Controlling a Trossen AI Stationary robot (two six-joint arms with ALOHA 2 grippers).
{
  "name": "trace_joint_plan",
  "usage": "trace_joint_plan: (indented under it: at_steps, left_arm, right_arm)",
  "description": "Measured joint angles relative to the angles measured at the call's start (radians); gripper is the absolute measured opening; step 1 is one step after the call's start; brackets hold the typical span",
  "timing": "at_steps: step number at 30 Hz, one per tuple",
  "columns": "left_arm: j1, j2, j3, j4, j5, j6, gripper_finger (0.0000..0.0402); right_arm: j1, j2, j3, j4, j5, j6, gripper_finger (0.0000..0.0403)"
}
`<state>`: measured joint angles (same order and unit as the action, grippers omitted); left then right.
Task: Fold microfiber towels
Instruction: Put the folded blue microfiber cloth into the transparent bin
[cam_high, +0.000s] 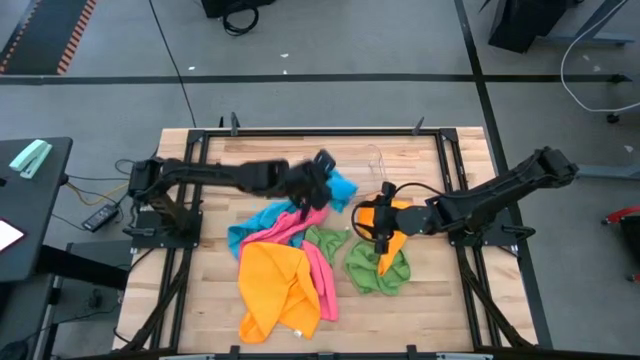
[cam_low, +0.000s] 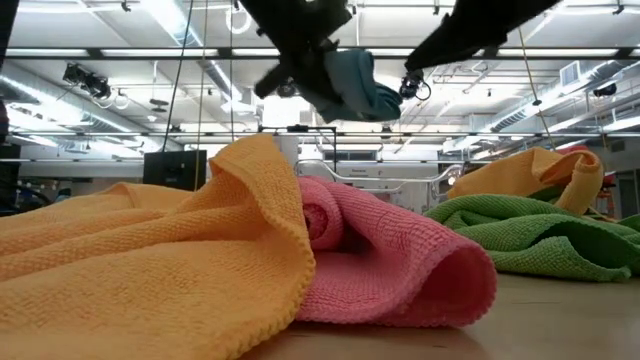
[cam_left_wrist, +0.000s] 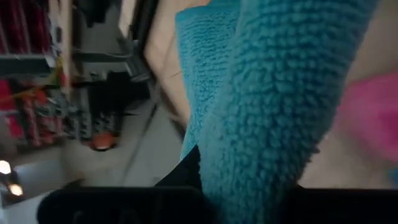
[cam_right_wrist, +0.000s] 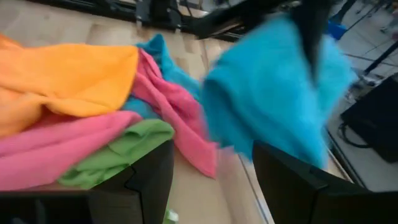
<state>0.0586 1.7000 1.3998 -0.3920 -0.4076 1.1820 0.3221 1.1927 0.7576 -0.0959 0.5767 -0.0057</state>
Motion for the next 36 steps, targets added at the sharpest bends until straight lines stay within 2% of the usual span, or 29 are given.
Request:
trace_joint_plan:
  at_steps: [4, 6, 8, 13, 16, 20, 24, 29, 36]
  left_arm:
    - [0.098, 0.009, 0.000, 0.079, 0.159, 0.143, 0.0046]
    - [0.144, 0.028, 0.000, 0.108, 0.249, 0.175, 0.0049]
    - [0.179, 0.055, 0.000, 0.151, 0.290, 0.213, 0.0046]
    - [0.235, 0.128, 0.000, 0.256, 0.325, 0.314, 0.0031]
    - [0.258, 0.178, -0.001, 0.320, 0.350, 0.325, 0.0033]
    - [0.280, 0.230, 0.000, 0.402, 0.384, 0.364, 0.0042]
    - [0.295, 0.248, -0.001, 0.464, 0.440, 0.438, 0.0031]
    - [0.314, 0.245, -0.001, 0.496, 0.535, 0.425, 0.0032]
    - [0.313, 0.333, -0.001, 0.547, 0.535, 0.439, 0.0035]
  right_arm:
    - [-0.014, -0.007, -0.021, 0.016, 0.011, -0.030, 0.0225]
    - [-0.014, -0.014, -0.026, 0.011, 0.051, -0.053, 0.0225]
    - [-0.012, -0.022, -0.026, 0.020, 0.094, -0.078, 0.0225]
    - [-0.012, -0.072, -0.020, 0.016, 0.143, -0.124, 0.0225]
    - [-0.012, -0.117, -0.019, 0.016, 0.164, -0.135, 0.0225]
    - [-0.012, -0.169, -0.019, 0.010, 0.168, -0.149, 0.0225]
    - [-0.012, -0.199, -0.019, -0.003, 0.171, -0.156, 0.0225]
    - [-0.012, -0.216, -0.019, -0.005, 0.178, -0.157, 0.0225]
    - [-0.028, -0.219, -0.019, -0.009, 0.182, -0.151, 0.0225]
